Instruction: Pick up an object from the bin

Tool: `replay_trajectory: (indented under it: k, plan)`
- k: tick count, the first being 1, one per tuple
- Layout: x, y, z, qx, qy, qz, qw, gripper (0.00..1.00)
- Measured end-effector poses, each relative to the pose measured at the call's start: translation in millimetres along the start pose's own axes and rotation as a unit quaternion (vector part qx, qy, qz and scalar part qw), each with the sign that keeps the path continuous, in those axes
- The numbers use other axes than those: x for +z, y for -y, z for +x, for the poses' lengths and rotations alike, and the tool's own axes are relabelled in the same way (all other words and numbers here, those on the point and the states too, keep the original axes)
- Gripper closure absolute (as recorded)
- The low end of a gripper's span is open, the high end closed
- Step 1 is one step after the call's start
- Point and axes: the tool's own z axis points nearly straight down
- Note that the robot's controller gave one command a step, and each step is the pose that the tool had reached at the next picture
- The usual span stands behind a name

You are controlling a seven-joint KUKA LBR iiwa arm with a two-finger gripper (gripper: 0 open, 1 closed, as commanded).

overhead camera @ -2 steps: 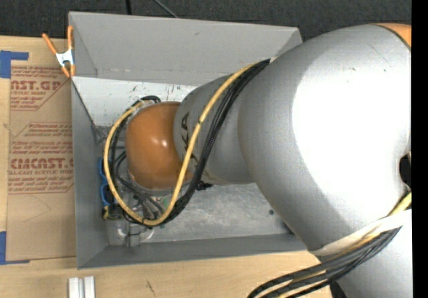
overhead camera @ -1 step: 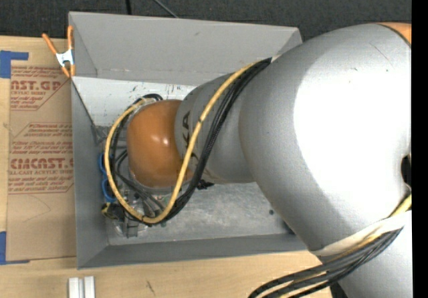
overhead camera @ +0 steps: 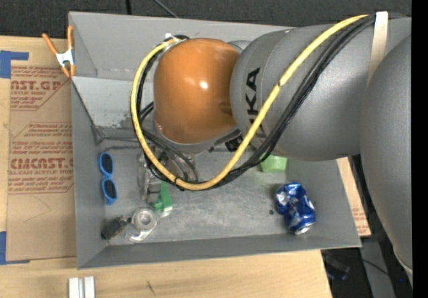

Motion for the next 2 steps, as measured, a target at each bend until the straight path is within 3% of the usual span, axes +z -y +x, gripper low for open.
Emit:
replay_trajectory:
  k: [1, 2]
  plan:
    - [5, 0, 1.4, 0.000, -0.0036, 0.001, 1.0000, 0.00]
    - [167, 24, -25.3, -0.003, -0.0078, 0.002, 1.0000, 0.00]
